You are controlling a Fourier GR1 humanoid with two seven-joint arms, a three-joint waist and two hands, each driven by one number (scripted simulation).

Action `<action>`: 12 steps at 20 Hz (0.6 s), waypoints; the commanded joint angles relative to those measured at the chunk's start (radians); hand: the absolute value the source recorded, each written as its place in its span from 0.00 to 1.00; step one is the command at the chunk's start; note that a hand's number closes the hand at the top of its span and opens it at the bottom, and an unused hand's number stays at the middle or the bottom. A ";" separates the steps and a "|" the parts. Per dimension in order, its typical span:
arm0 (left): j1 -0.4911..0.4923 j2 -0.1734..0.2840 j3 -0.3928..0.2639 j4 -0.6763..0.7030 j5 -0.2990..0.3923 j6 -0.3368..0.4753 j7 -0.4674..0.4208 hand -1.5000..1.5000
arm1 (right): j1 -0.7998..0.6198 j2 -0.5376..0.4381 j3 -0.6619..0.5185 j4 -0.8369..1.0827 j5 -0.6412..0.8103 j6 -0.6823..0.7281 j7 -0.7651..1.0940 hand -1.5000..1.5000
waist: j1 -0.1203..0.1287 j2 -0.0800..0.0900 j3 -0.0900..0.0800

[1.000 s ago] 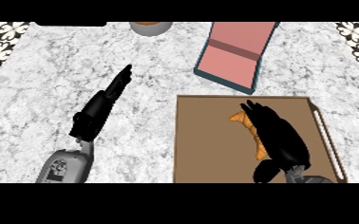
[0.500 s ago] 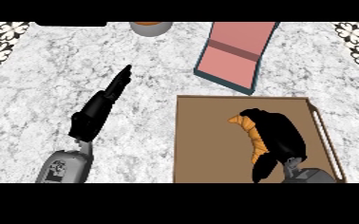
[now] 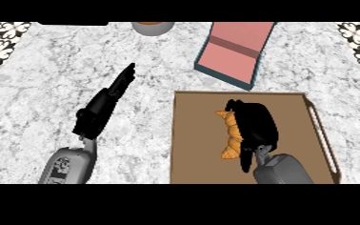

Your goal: Pick the croissant from the tray and place it in the cardboard box

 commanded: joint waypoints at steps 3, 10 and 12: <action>-0.008 0.014 -0.001 0.015 0.005 -0.030 -0.017 0.50 | -0.229 0.120 0.128 0.139 -0.034 -0.112 0.375 1.00 | 0.031 0.015 0.015; 0.005 0.022 0.021 0.029 0.002 -0.026 -0.044 0.50 | -0.435 0.123 0.294 0.218 0.018 -0.234 0.604 1.00 | 0.011 0.010 0.015; 0.036 0.027 0.016 -0.069 0.031 -0.048 0.007 0.50 | -0.459 0.124 0.256 0.141 0.035 -0.202 0.605 1.00 | 0.006 0.006 0.015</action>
